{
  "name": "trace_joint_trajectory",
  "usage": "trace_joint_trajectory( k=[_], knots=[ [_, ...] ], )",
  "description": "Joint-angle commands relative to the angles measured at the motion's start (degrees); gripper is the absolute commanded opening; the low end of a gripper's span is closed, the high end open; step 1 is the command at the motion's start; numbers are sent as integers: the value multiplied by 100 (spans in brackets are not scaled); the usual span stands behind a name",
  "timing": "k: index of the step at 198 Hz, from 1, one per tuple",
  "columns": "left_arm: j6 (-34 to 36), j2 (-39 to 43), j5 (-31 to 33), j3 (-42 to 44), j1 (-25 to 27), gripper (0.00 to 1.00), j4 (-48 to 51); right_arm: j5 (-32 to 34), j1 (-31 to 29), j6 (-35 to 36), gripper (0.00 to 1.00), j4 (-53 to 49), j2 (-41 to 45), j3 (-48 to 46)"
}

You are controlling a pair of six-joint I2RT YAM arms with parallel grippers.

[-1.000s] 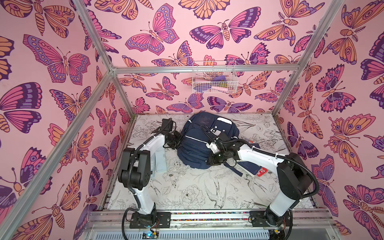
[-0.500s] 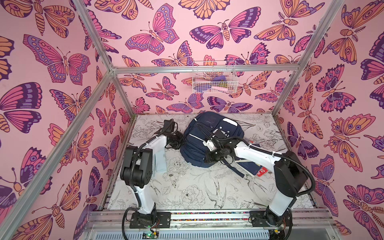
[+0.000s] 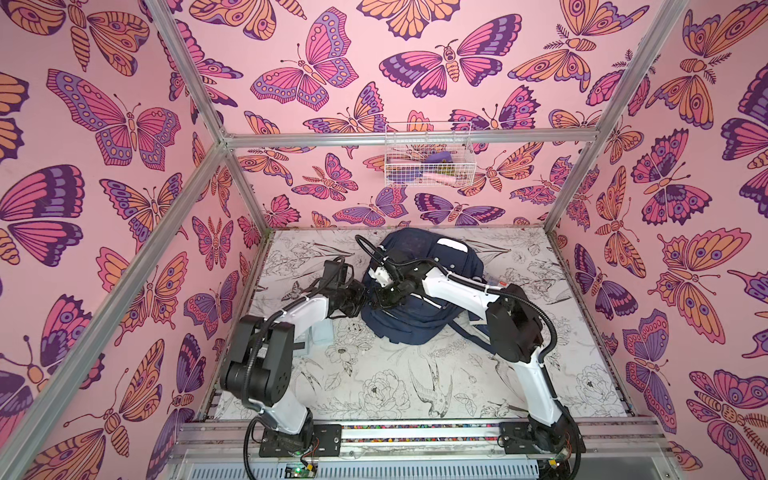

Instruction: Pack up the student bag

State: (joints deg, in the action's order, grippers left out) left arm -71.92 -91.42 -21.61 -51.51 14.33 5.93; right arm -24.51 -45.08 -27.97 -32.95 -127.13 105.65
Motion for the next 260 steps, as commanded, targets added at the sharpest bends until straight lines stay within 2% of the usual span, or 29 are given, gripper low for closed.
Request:
trace_joint_trajectory(
  k=[1, 28, 47, 54, 61, 82, 108, 141, 189, 205, 217, 237, 249, 260],
  knots=[
    [-182, 847, 387, 597, 185, 0, 519, 239, 241, 362, 0, -342, 189, 30],
    [-122, 1779, 757, 1129, 208, 0, 875, -10, 360, 1102, 0, -744, 698, -443],
    [208, 2075, 1035, 899, 64, 39, 1273, -93, 377, 1323, 0, -874, 1025, -799],
    [324, 1972, 1042, 766, -37, 48, 1379, -178, 382, 1337, 0, -888, 1095, -910],
    [362, 1719, 941, 640, -179, 52, 1401, -237, 379, 1327, 0, -871, 1163, -1003],
    [361, 904, 346, 247, -419, 52, 1081, -394, 364, 1127, 0, -638, 1382, -1354],
    [486, -99, -236, -448, -256, 53, 722, -522, 342, 849, 0, -311, 1571, -1636],
    [488, -913, -351, -944, -29, 57, 241, -542, 305, 681, 0, -184, 1619, -1686],
    [276, -1735, -489, -1101, -25, 51, -144, -351, 296, 576, 0, -240, 1735, -1806],
    [121, -1866, -674, -1118, 0, 38, -436, -236, 289, 472, 0, -340, 1729, -1806],
    [76, -1873, -754, -1174, 41, 22, -552, -160, 264, 329, 0, -347, 1714, -1811],
    [49, -1714, -742, -1149, 62, 14, -646, -57, 220, 96, 0, -306, 1645, -1774],
    [-19, -1602, -744, -1056, 62, 0, -756, -23, 175, -31, 0, -266, 1559, -1692],
    [-115, -1483, -734, -934, 65, 0, -833, -49, 131, -127, 0, -233, 1425, -1538]
  ],
)
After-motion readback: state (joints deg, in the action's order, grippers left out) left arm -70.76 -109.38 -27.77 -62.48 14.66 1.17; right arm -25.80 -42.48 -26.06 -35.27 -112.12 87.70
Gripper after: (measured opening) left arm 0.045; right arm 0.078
